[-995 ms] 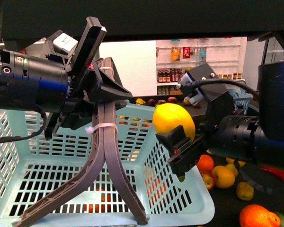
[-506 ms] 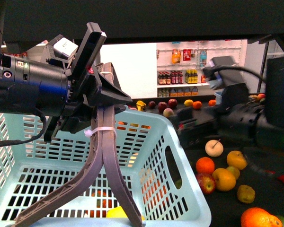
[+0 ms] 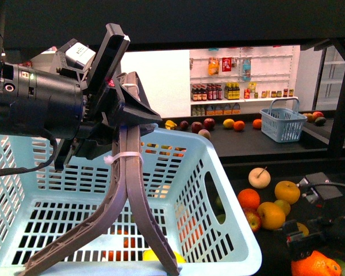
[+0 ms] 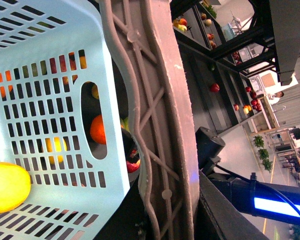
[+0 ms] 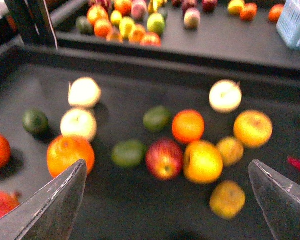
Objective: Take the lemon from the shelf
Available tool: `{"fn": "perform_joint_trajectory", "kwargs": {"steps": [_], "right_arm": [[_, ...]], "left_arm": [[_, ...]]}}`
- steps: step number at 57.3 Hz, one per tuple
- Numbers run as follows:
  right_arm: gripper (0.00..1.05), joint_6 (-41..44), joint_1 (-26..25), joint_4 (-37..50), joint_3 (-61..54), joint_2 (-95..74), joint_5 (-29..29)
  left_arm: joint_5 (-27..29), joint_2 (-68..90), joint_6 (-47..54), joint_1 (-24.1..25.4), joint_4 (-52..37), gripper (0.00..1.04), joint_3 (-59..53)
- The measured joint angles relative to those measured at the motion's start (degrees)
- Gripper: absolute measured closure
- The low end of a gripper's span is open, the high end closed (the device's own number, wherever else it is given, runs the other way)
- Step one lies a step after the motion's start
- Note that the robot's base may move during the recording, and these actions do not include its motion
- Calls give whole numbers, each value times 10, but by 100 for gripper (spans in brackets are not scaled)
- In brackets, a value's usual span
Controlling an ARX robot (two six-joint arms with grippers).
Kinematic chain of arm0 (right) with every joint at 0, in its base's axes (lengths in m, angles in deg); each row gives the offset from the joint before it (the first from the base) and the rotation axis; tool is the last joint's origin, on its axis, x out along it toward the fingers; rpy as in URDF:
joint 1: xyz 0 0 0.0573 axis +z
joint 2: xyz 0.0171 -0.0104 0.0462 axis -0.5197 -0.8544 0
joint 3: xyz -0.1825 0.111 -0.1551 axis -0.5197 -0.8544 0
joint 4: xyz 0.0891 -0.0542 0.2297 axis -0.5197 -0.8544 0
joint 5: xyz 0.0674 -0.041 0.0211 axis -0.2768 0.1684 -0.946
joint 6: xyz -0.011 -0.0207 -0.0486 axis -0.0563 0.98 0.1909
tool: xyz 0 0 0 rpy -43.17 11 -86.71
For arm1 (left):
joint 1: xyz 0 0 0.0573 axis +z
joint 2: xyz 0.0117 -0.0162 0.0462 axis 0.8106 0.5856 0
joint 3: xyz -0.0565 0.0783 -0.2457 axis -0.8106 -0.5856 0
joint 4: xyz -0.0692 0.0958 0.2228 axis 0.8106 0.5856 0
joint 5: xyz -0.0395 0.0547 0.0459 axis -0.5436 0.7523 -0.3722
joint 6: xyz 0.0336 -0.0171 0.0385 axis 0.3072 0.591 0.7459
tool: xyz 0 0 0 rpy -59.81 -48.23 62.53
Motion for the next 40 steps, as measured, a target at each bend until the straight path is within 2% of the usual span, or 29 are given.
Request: {"fn": "perform_joint_trajectory", "kwargs": {"steps": [20, 40], "right_arm": [[7, 64, 57, -63, 58, -137, 0], [7, 92, 96, -112, 157, -217, 46]], "left_arm": [[1, 0, 0, 0, 0, 90, 0], [2, 0, 0, 0, 0, 90, 0]]}}
